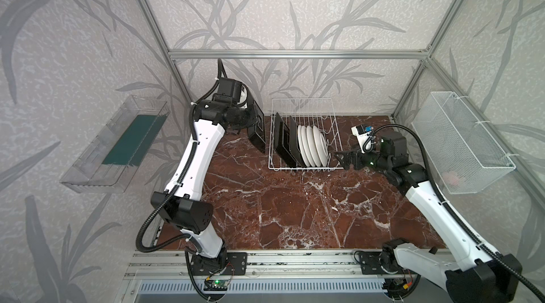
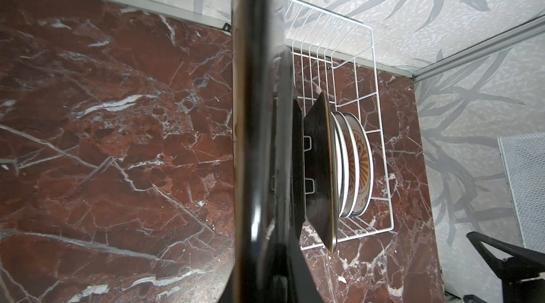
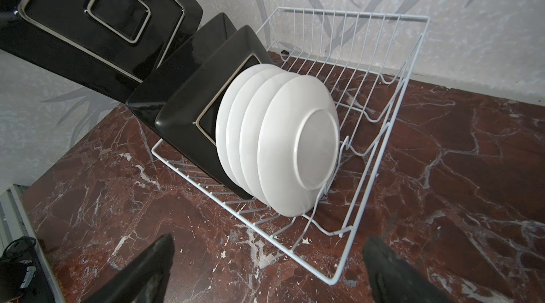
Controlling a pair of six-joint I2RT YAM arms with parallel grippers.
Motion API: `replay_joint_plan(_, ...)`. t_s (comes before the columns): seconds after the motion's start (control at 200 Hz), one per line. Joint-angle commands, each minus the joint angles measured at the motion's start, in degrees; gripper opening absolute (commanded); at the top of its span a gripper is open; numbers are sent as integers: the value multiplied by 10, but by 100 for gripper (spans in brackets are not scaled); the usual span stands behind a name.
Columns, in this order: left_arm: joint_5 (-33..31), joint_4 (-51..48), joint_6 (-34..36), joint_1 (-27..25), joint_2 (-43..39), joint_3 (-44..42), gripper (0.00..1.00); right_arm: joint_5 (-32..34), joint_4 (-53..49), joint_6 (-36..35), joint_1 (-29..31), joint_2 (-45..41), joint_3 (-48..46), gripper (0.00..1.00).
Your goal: Unload the plates from the dish rack
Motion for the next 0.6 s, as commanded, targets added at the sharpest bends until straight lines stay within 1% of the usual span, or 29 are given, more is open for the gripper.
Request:
replay_joint_plan(0.0, -30, 63, 42, 1, -45, 35, 0, -9, 2, 16, 3, -1, 30, 99)
replay_joint_plan(0.135, -55, 71, 76, -5, -53, 33, 0, -12, -1, 28, 3, -1, 41, 99)
replay_joint_plan(0.235, -73, 87, 112, -15, -69, 16, 0, -29, 3, 55, 3, 2, 48, 99)
replay_joint_plan(0.345, -95, 134, 152, -35, -102, -28, 0, -46, 9, 87, 3, 8, 62, 99)
replay_joint_plan(0.425, -104, 179, 175, -52, -130, -67, 0, -44, 16, 112, 3, 13, 72, 99)
replay_joint_plan(0.515, -131, 231, 192, -68, -159, -112, 0, -42, 20, 137, 3, 17, 85, 99)
replay_joint_plan(0.595, -160, 243, 204, -76, -169, -124, 0, -40, 28, 166, 3, 19, 92, 99)
